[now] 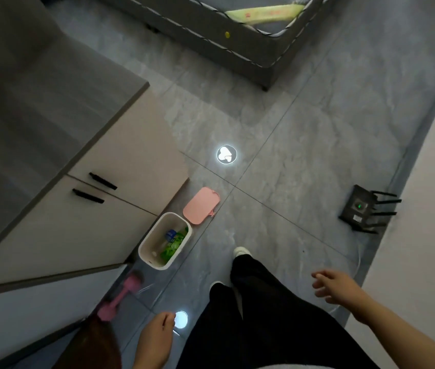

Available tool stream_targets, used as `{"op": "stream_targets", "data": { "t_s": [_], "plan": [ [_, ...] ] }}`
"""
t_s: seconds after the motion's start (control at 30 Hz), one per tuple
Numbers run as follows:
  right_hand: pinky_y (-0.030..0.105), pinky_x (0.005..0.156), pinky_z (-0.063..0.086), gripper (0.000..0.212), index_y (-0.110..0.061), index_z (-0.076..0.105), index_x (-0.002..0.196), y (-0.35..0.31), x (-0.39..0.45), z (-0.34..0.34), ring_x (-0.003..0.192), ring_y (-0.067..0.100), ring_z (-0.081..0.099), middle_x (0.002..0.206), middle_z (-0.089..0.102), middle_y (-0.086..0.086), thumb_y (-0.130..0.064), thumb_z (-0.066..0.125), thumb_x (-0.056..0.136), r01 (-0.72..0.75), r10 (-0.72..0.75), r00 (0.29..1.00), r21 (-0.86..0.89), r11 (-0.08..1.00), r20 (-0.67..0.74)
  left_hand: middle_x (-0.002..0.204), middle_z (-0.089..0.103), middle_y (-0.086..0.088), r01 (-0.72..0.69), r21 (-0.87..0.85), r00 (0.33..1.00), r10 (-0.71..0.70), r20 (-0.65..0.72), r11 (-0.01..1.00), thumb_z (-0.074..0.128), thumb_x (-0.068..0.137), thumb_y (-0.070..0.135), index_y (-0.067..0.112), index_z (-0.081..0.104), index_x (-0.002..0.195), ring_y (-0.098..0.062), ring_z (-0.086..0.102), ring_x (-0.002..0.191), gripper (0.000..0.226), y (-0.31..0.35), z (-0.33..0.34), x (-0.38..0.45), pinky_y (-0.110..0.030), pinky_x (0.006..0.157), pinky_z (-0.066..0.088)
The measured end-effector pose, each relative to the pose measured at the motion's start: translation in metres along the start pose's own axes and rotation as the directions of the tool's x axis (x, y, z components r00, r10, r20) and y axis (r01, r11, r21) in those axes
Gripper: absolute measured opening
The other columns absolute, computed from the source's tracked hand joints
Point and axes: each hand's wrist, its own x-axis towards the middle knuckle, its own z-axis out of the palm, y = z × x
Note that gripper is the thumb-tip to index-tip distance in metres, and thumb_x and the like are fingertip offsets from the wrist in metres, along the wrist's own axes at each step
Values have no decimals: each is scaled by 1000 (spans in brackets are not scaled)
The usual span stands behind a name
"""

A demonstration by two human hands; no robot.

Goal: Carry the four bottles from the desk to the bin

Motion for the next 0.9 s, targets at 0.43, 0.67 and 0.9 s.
{"op": "stream_targets", "data": {
  "t_s": [0.43, 0.67, 0.9],
  "plan": [
    [26, 55, 34, 23, 0, 57, 107, 59, 3, -87, 63, 21, 52, 80, 55, 12, -9, 37, 98, -76, 120, 989, 387, 919, -89, 85, 64, -13, -246, 282, 969, 231, 85, 928, 44, 95, 16, 7, 62, 78, -28, 60, 84, 26, 151, 24, 25, -31, 68, 38],
    [25, 57, 39, 20, -8, 57, 104, 21, 35, -145, 67, 18, 56, 78, 58, 4, -15, 39, 98, -31, 98, 987, 459, 888, -124, 78, 64, -10, -229, 268, 973, 218, 72, 936, 48, 93, 12, 14, 63, 72, -17, 52, 67, 26, 206, 40, 45, -29, 62, 40],
    [25, 59, 41, 29, -1, 59, 115, -21, 66, -185, 77, 23, 58, 96, 61, 13, -16, 40, 98, -64, 147, 981, 506, 860, -127, 70, 55, -10, -260, 434, 965, 219, 144, 862, 48, 92, 6, 10, 55, 63, -20, 51, 71, 29, 287, 36, 81, -30, 62, 35]
  ]
}}
